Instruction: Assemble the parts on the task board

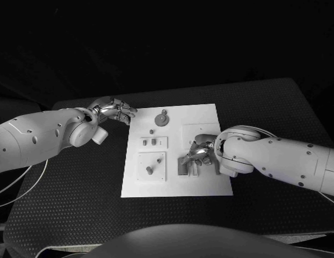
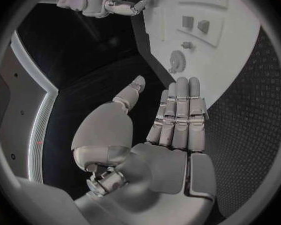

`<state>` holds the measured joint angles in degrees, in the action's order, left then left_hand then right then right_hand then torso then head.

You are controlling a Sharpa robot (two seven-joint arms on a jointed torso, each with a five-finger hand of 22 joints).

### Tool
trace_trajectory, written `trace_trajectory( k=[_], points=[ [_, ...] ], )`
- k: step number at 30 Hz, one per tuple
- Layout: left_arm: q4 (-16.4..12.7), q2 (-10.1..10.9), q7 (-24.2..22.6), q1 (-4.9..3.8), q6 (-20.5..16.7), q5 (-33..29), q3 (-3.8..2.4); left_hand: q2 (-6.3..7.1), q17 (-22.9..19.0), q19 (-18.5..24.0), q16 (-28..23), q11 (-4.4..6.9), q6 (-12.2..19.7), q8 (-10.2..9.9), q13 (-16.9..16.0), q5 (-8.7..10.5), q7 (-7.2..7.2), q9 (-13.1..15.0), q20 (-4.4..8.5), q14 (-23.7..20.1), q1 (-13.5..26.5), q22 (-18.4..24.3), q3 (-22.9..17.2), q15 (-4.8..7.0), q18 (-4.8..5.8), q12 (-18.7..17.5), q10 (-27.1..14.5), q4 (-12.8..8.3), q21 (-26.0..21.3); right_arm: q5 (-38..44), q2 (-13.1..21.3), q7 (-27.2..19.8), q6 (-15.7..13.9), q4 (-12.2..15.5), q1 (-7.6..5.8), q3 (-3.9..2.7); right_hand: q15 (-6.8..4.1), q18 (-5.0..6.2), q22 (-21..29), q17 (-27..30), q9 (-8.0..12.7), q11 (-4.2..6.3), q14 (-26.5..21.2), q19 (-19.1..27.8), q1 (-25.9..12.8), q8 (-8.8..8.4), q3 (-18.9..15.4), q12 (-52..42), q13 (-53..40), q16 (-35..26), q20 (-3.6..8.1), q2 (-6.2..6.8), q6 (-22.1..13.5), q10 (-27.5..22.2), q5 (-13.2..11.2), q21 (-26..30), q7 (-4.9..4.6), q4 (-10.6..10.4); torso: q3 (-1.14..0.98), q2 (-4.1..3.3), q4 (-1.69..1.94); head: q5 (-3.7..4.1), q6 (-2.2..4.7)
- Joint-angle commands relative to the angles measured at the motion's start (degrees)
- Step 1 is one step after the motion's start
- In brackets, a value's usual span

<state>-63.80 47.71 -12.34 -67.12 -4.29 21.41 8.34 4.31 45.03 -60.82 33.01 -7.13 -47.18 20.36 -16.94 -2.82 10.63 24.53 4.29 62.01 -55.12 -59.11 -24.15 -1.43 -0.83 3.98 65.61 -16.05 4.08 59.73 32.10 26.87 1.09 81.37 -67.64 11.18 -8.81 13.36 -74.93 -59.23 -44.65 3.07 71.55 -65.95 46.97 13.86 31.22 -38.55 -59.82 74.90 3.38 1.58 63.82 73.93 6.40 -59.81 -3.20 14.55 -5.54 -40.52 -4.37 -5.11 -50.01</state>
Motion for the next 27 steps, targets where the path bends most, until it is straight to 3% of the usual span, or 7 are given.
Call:
trace_trajectory(
  k=[1, 6, 11, 14, 21, 23, 27],
  points=[
    [-0.1, -0.1, -0.3, -0.04, 0.7, 0.1, -0.02, 0.14, 0.1, 0.5, -0.4, -0.10, 0.4, 0.2, 0.1, -0.16, 0.04, -0.1, -0.04, -0.4, 0.4, 0.1, -0.4, 0.03, 0.19, 0.2, -0.5, 0.1, 0.2, 1.6, -0.3, 0.4, 0.5, 0.0, 0.36, 0.23, -0.03, 1.64, -0.8, -0.1, 0.0, 0.03, 0.4, -0.2, 0.7, -0.06, 0.1, -0.2, 0.1, 0.2, -0.15, -1.41, 0.4, 0.4, 0.2, -0.2, 0.02, 0.6, -0.03, -0.02, -0.01, 0.01, 0.01],
    [-0.1, -0.1, -0.3, -0.04, 0.7, 0.1, -0.02, 0.12, 0.1, 0.5, -0.4, -0.10, 0.4, 0.2, 0.1, -0.16, 0.04, -0.1, -0.04, -0.4, 0.4, 0.1, -0.4, 0.03, 0.19, 0.2, -0.5, 0.1, 0.2, 2.5, -0.2, 0.4, 0.5, 0.0, 0.39, 0.23, -0.08, 1.64, -0.9, -0.2, 0.0, 0.13, 0.6, -0.4, 1.0, 0.05, 0.0, -0.4, 0.2, 0.4, -0.27, -2.21, 0.8, 0.7, 0.2, -0.4, 0.14, 1.5, -0.02, 0.00, -0.01, 0.06, 0.01],
    [-0.1, -0.1, -0.3, -0.04, 0.6, 0.1, -0.02, 0.12, 0.1, 0.5, -0.4, -0.10, 0.4, 0.2, 0.1, -0.16, 0.03, -0.1, -0.04, -0.4, 0.4, 0.1, -0.4, 0.03, 0.19, 0.2, -0.5, 0.1, 0.2, 2.5, 0.2, -0.4, -0.4, 0.4, 0.40, 0.23, -0.07, 1.64, -0.9, -0.1, 0.1, 0.12, 0.7, -0.4, 0.4, 0.02, -0.4, -0.3, 0.2, 0.4, -0.39, -1.83, 0.9, 0.8, 0.2, -0.4, 0.12, 1.4, 0.00, -0.01, 0.02, 0.11, 0.01],
    [-0.1, -0.1, -0.3, -0.04, 0.7, 0.2, -0.02, 0.12, 0.1, 0.5, -0.4, -0.10, 0.4, 0.2, 0.1, -0.16, 0.03, -0.1, -0.04, -0.4, 0.4, 0.1, -0.4, 0.02, 0.19, 0.2, -0.5, 0.1, 0.2, 2.5, 0.7, -1.0, -0.8, 1.0, 0.40, 0.21, -0.08, 1.64, -0.8, -0.1, 0.2, 0.13, 0.7, -0.5, -0.6, -0.04, -0.8, -0.3, 0.4, 0.3, -0.47, -0.81, 0.9, 0.8, 0.2, -0.4, 0.15, 0.9, -0.01, -0.01, 0.04, 0.08, 0.01],
    [0.0, -0.1, -0.3, -0.03, 0.7, 0.2, -0.01, 0.14, 0.1, 0.5, -0.4, -0.10, 0.4, 0.2, 0.1, -0.17, 0.03, -0.1, -0.04, -0.4, 0.4, 0.1, -0.4, 0.02, 0.19, 0.2, -0.5, 0.1, 0.2, 2.1, 2.4, -2.0, -1.8, 3.1, 0.36, 0.10, -0.14, 1.64, -0.5, 0.0, 0.4, 0.05, 0.6, -0.5, -3.1, -0.43, -0.5, -0.1, 0.7, -0.1, -0.30, 2.97, 0.5, 0.5, 0.3, 0.1, 0.06, -2.1, -0.06, 0.01, -0.05, 0.06, 0.01],
    [0.0, -0.1, -0.3, -0.03, 0.7, 0.2, -0.01, 0.19, 0.1, 0.5, -0.4, -0.11, 0.5, 0.2, 0.1, -0.16, 0.04, -0.1, -0.05, -0.4, 0.4, 0.1, -0.4, 0.02, 0.19, 0.2, -0.5, 0.1, 0.2, 2.1, 3.0, -2.1, -1.9, 3.7, 0.28, -0.12, -0.12, 1.64, -0.5, 0.1, 0.4, 0.02, 0.5, -0.5, -4.0, -0.50, -0.2, -0.1, 0.7, -0.2, -0.20, 4.54, 0.4, 0.3, 0.3, 0.4, 0.04, -3.6, -0.05, 0.02, -0.07, 0.12, 0.01],
    [-0.1, -0.1, -0.3, -0.03, 0.7, 0.2, 0.00, 0.28, 0.1, 0.5, -0.4, -0.11, 0.5, 0.2, 0.1, -0.16, 0.05, -0.1, -0.04, -0.4, 0.2, 0.1, -0.5, 0.02, 0.19, 0.1, -0.5, -0.1, 0.2, 2.5, 5.0, -1.6, -0.2, 4.6, -0.27, -1.10, -0.10, 1.64, -0.4, 0.1, 0.4, -0.01, 0.5, -0.5, -4.5, -0.60, 0.6, 0.0, 0.8, -0.4, -0.03, 5.79, 0.2, 0.1, 0.2, 0.6, -0.03, -5.5, -0.03, 0.03, -0.09, 0.56, 0.01]
  ],
)
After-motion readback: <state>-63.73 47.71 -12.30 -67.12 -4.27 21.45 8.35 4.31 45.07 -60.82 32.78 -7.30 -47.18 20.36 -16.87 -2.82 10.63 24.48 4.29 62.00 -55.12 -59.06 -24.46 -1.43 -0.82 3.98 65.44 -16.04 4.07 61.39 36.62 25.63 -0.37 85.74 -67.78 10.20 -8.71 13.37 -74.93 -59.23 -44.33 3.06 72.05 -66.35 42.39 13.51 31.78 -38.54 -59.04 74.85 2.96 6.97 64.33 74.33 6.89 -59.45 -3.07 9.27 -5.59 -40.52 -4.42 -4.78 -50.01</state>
